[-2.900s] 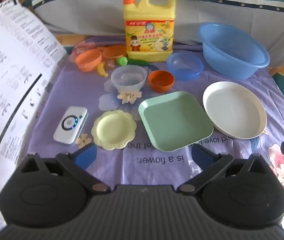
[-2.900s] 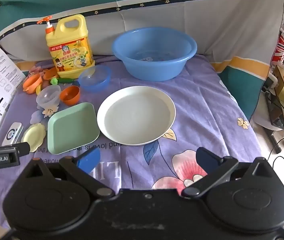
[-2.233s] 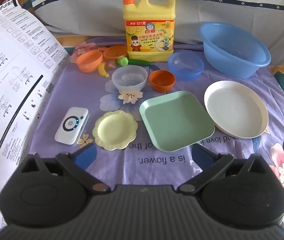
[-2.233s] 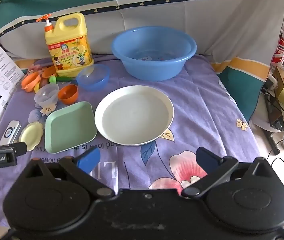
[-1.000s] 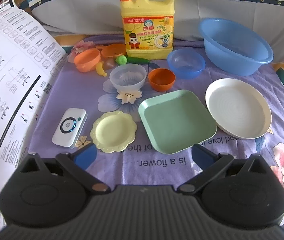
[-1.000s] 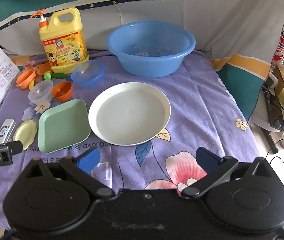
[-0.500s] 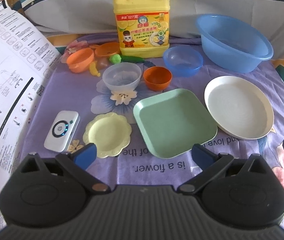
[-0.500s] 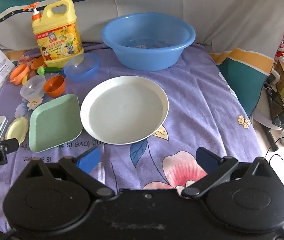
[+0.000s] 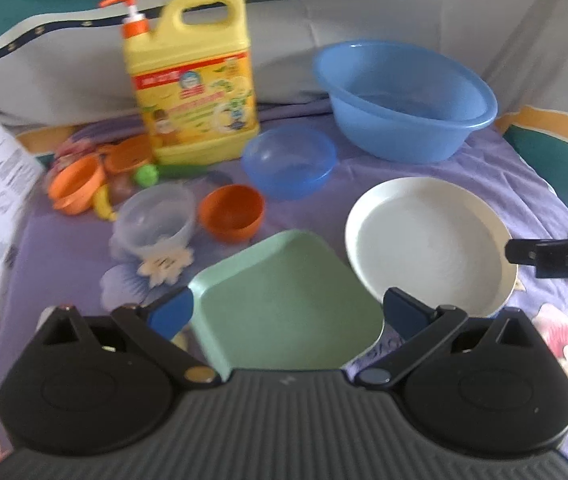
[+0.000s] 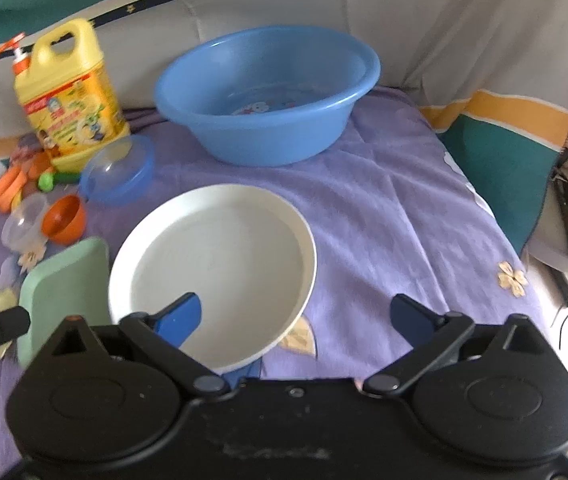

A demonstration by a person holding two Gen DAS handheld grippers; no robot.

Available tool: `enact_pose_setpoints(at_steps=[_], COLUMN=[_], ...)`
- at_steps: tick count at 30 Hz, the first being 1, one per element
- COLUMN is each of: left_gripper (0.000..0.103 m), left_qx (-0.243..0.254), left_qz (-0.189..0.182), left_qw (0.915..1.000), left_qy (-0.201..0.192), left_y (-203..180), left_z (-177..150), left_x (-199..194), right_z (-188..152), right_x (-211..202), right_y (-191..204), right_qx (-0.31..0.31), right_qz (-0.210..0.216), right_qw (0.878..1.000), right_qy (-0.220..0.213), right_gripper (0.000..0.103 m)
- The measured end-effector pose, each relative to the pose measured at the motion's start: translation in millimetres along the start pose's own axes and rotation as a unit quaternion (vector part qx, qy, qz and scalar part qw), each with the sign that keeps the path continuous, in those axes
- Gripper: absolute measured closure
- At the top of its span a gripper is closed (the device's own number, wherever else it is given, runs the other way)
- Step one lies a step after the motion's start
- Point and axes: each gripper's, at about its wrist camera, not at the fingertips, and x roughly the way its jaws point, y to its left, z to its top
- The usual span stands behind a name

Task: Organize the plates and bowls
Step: 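Reach the right tool to the white round plate rim and close on it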

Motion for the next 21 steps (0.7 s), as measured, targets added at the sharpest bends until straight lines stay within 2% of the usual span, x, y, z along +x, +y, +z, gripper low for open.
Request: enact_pose_setpoints(at_steps=[3,5,10,11,15,18,21], left_gripper=[0.0,0.001,0.017,0.021,0.039,0.046,0.047], left_qx=[0.004,0.01,0.024,0.025,0.023,0.028,0.043], left_qz=[-0.013,-0.023,-0.042,-0.048,-0.073,-0.084,-0.094], left_qw=[0.9999,0.9997,0.9985,0.9981,0.9961,0.9947,0.993], left_qy=[0.006,0.009,0.026,0.03,0.045,0.052,0.058], left_y=[-6.7,-11.4,-22.4,-24.2,-31.0,-39.8,-52.5], left_z=[8.3,11.6,19.1,21.2,29.0,32.5,34.2], left_x=[15.8,25.5,49.9,54.9,72.6,81.6,89.6], right_z=[7.6,10.8,8.7,8.1,8.1,6.4,4.7], right_x=[21.8,35.8,59.3,61.7,64.1,62.7,61.7], right_y=[-3.9,-5.7,-12.0,-14.6,-25.8,-36.9,-42.3], right_qx=[0.009,0.01,0.013,0.01,0.003,0.008,0.005], right_qz=[0.008,0.003,-0.005,-0.008,-0.018,-0.025,-0.025], right_qw=[1.0,1.0,0.999,0.999,1.0,0.999,0.999], right_qy=[0.015,0.024,0.04,0.036,0.026,0.023,0.022], right_gripper=[0.028,0.045,0.074,0.083,0.09,0.09,0.09])
